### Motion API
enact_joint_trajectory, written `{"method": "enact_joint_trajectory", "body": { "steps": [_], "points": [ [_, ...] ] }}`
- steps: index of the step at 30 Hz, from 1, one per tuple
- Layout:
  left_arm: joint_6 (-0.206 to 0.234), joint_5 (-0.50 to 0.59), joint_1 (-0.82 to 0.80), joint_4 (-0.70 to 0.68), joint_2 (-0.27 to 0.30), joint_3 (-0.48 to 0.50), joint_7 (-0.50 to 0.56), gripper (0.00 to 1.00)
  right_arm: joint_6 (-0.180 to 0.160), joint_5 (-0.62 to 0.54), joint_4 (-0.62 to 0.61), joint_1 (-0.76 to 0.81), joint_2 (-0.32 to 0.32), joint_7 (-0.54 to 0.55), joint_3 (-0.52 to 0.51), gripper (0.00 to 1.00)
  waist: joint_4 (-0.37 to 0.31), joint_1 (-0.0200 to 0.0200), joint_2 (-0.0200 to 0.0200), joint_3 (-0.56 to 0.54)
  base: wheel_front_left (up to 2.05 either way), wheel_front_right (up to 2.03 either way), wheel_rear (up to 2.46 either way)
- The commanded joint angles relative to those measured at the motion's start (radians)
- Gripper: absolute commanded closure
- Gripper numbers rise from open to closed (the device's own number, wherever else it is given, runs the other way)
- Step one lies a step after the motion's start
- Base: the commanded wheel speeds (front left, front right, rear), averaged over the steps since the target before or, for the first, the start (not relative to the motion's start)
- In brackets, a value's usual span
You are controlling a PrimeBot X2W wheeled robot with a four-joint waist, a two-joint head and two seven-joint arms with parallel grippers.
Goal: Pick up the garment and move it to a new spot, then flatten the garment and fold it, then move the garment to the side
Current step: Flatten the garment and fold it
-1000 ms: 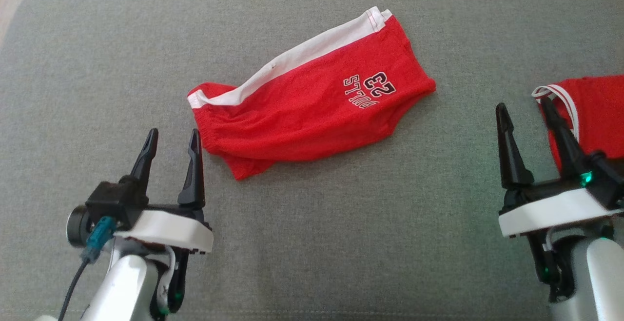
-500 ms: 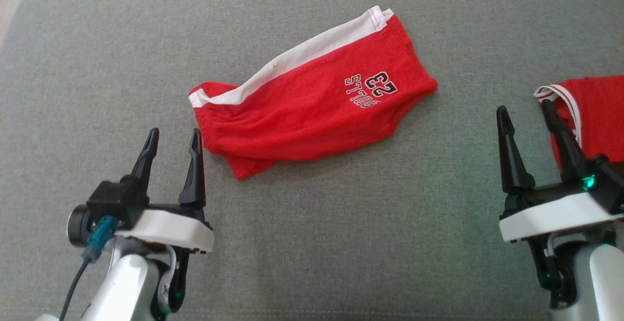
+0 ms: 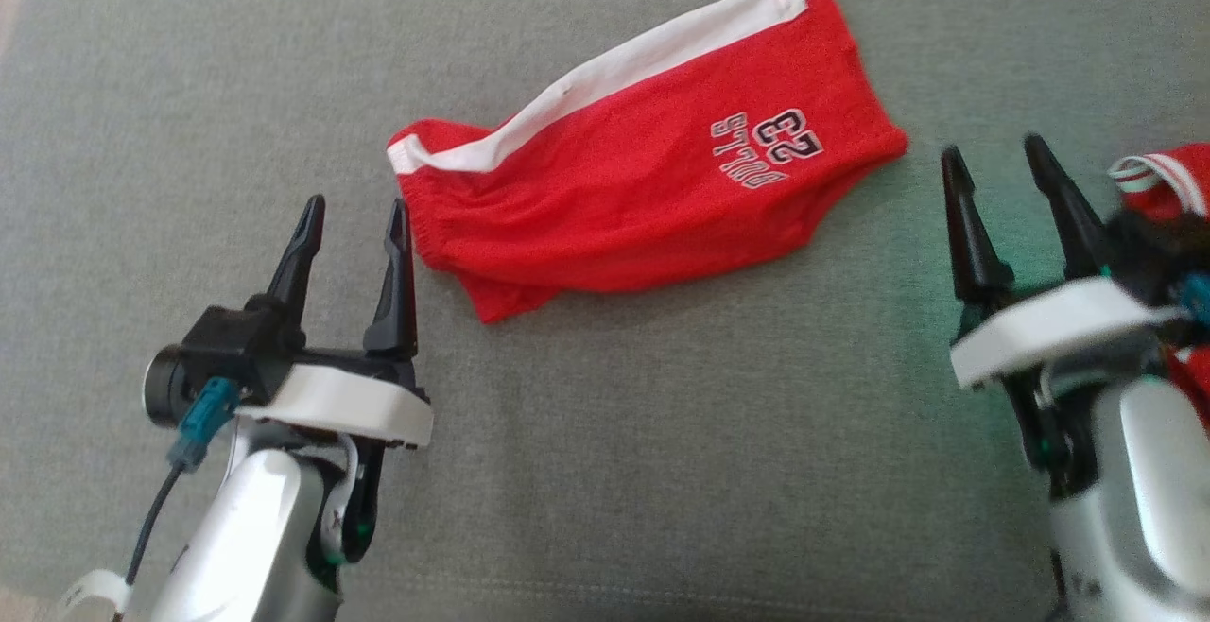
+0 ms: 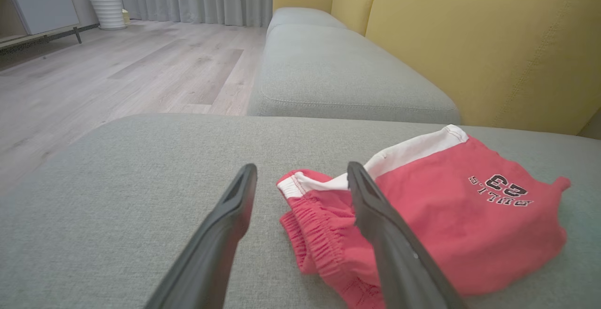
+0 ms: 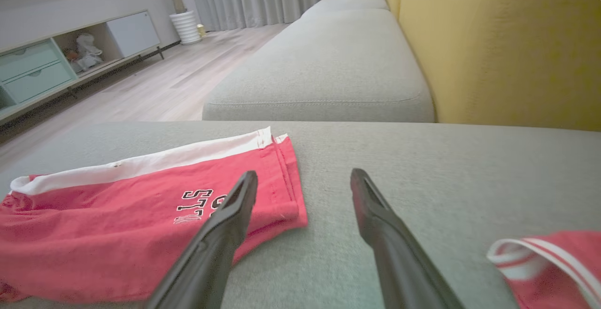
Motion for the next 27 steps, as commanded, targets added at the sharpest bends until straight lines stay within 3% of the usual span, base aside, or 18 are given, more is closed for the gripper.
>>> {"method": "enact_joint_trajectory", "body": {
  "steps": [1,8,13,14,15,16,17,27],
  "points": [
    [-0.007,0.010,-0.037,-0.036,0.010,0.039,-0.010,0.00,0.007,0.007,-0.004,-0.052,-0.014,0.002,0.032,0.00,0.021,0.0000,0.0000,0.028,0.00,0.00,0.00],
    [-0.023,0.018,-0.063,-0.024,-0.018,0.045,-0.012,0.00,0.007,0.030,0.290,-0.243,-0.023,-0.004,0.065,0.00,0.055,0.0000,0.0000,0.077,0.00,0.00,0.00],
    [-0.036,0.030,-0.063,-0.018,-0.036,0.060,-0.012,0.00,0.007,0.035,0.441,-0.292,-0.016,0.010,0.087,0.00,0.059,0.0000,0.0000,0.078,0.00,0.00,0.00],
    [-0.038,0.033,-0.061,-0.018,-0.039,0.064,-0.012,0.00,0.007,0.040,0.462,-0.293,-0.011,0.018,0.091,0.28,0.057,0.0000,0.0000,0.075,0.00,0.00,0.00],
    [-0.040,0.036,-0.058,-0.018,-0.041,0.068,-0.012,0.00,0.007,0.048,0.478,-0.294,-0.006,0.023,0.096,0.87,0.054,0.0000,0.0000,0.073,0.00,0.00,0.00],
    [-0.040,0.036,-0.058,-0.018,-0.041,0.068,-0.012,0.00,0.007,0.048,0.478,-0.294,-0.006,0.023,0.096,0.87,0.054,0.0000,0.0000,0.073,0.00,0.00,0.00],
    [-0.042,0.038,-0.056,-0.017,-0.043,0.072,-0.012,0.00,0.007,0.055,0.492,-0.292,-0.002,0.029,0.101,1.00,0.051,0.0000,0.0000,0.070,0.00,0.00,0.00],
    [-0.060,0.064,-0.031,-0.016,-0.044,0.109,-0.012,0.00,0.007,0.127,0.436,-0.183,0.023,-0.048,0.127,1.00,-0.016,0.0000,0.0000,0.016,0.00,0.00,0.00]
  ]
}}
